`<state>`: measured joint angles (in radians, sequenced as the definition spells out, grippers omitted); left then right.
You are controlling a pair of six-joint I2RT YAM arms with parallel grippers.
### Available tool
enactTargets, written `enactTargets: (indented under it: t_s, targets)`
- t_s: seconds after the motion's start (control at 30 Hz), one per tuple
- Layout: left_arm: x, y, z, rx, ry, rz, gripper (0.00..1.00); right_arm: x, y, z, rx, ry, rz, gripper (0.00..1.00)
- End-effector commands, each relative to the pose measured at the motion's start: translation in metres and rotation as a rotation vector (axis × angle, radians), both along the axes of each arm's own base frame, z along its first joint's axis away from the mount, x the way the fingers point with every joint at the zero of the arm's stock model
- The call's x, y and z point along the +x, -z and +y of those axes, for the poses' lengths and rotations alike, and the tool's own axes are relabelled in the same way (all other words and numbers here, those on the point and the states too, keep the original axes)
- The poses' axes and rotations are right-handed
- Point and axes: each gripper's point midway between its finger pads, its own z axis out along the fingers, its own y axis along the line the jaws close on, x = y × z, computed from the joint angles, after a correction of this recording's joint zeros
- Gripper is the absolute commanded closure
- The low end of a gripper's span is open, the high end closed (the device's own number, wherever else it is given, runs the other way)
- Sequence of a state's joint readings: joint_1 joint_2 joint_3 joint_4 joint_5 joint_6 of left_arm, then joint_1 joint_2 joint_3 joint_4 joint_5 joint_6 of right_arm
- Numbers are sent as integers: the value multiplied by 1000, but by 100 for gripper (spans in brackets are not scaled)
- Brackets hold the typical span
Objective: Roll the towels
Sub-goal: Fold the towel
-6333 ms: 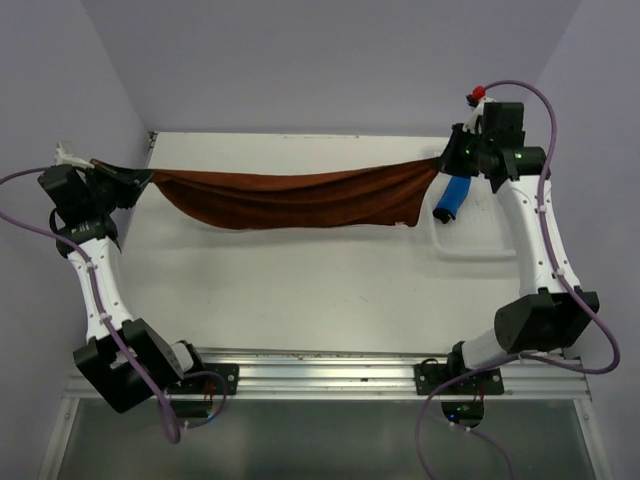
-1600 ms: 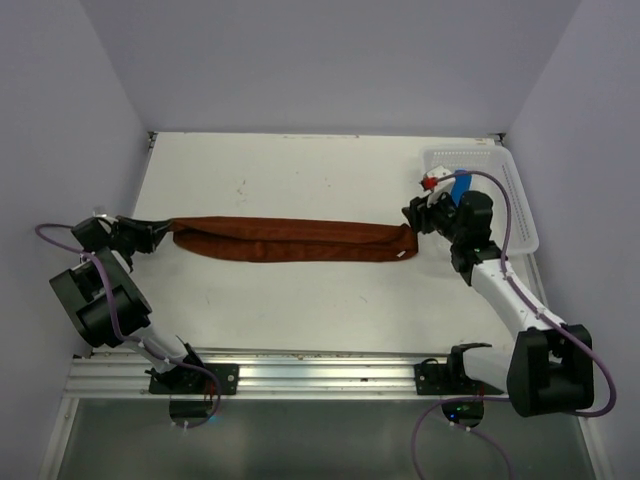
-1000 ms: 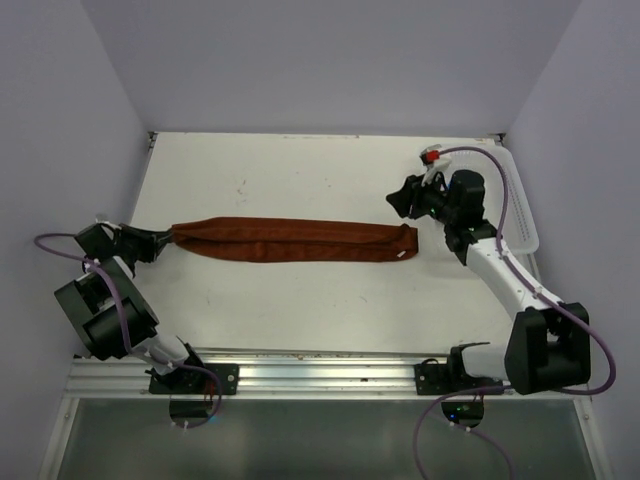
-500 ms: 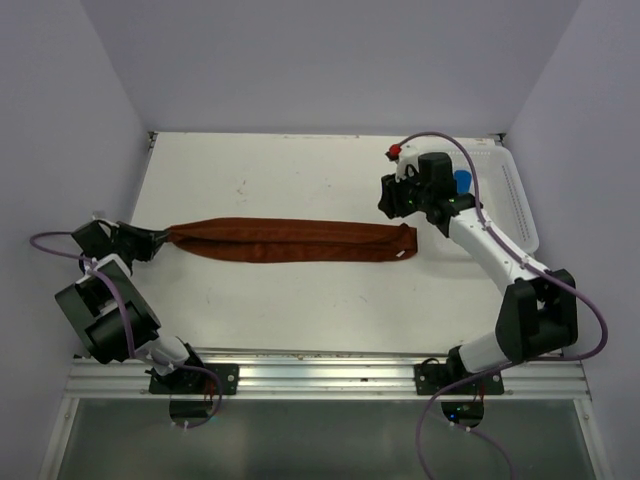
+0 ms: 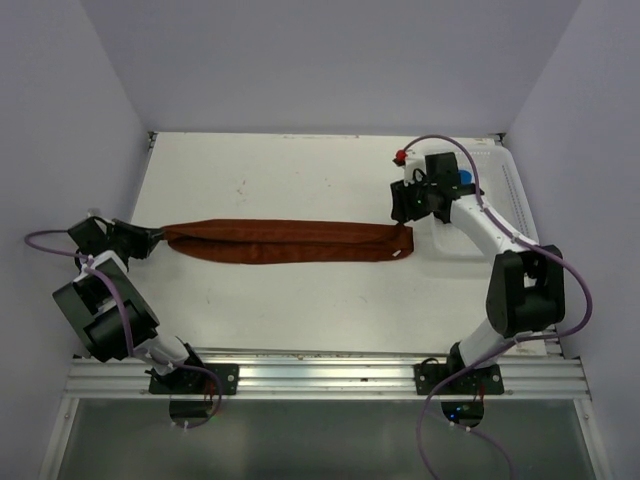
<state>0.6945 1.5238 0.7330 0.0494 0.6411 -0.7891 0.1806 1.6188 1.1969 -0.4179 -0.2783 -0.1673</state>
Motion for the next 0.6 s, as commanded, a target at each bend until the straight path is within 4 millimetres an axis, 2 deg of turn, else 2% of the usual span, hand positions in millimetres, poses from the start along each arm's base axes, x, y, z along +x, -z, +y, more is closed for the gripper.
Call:
enactTargets:
  t_s: [0.0, 0.2, 0.4, 0.57]
  targets:
    - [9, -15, 21, 71, -19, -44, 100, 3, -6, 4, 27, -49, 2, 53]
    - [10, -14, 19, 68, -13, -48, 100, 3, 7, 8, 80, -71, 39, 55]
    - [11, -17, 20, 73, -12, -52, 100, 4, 27, 2, 53, -56, 71, 56]
    - [11, -18, 20, 73, -11, -55, 100, 6, 35, -2, 52, -43, 88, 57]
